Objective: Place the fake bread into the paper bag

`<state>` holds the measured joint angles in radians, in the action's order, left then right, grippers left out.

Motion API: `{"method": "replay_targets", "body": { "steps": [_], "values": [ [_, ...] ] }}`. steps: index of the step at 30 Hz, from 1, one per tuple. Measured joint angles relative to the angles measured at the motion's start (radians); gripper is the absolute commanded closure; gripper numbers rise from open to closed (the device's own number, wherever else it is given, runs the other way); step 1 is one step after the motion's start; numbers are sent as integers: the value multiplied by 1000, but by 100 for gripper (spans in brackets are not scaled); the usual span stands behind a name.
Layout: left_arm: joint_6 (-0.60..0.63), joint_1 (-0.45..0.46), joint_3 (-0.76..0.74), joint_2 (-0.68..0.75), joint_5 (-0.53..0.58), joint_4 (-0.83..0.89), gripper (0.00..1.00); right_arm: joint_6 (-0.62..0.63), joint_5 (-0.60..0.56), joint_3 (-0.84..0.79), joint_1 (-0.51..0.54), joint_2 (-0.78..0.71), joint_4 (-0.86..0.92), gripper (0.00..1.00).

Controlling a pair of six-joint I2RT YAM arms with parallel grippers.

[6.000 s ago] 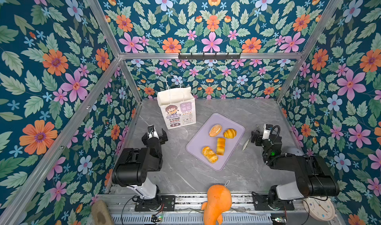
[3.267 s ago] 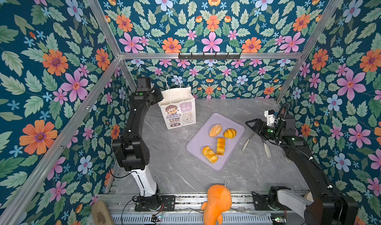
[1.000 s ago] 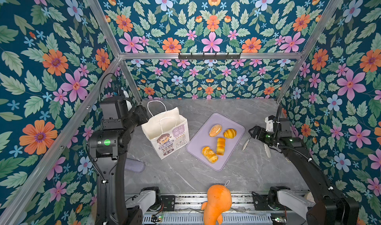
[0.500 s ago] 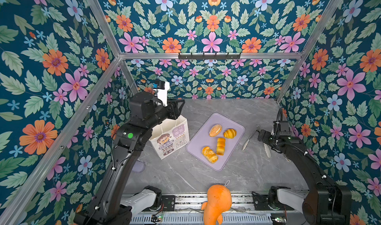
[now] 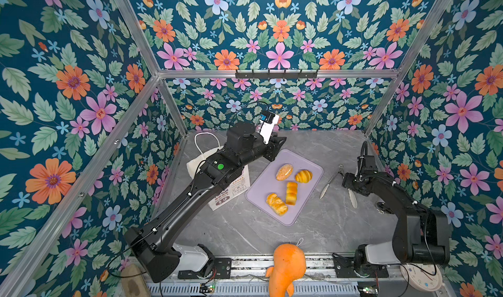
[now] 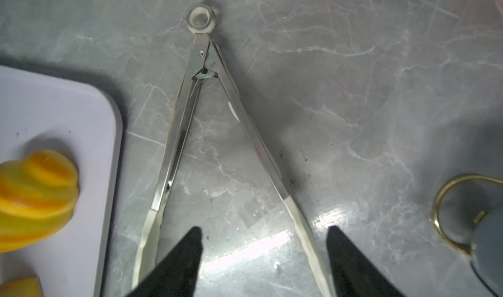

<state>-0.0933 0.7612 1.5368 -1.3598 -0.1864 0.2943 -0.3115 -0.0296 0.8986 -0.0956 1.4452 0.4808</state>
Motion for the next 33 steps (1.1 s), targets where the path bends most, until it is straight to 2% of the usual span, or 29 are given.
{"method": "replay_targets", "body": {
  "steps": [3, 13, 17, 20, 26, 33],
  "values": [
    [18, 6, -2, -8, -20, -18, 67, 8, -11, 40, -2, 63, 17, 39],
    [16, 5, 17, -55, -52, -40, 64, 44, -26, 136, -6, 239, 36, 51],
    [6, 4, 28, -74, -51, -42, 63, 52, -25, 151, -8, 292, 46, 50],
    [-10, 4, 38, -92, -51, -52, 63, 53, -24, 166, -8, 320, 49, 54],
    [-35, 6, 56, -119, -53, -57, 61, 56, -15, 183, -9, 343, 53, 71],
    [-60, 7, 63, -123, -69, -61, 59, 78, 1, 184, -9, 338, 54, 78]
  ]
}}
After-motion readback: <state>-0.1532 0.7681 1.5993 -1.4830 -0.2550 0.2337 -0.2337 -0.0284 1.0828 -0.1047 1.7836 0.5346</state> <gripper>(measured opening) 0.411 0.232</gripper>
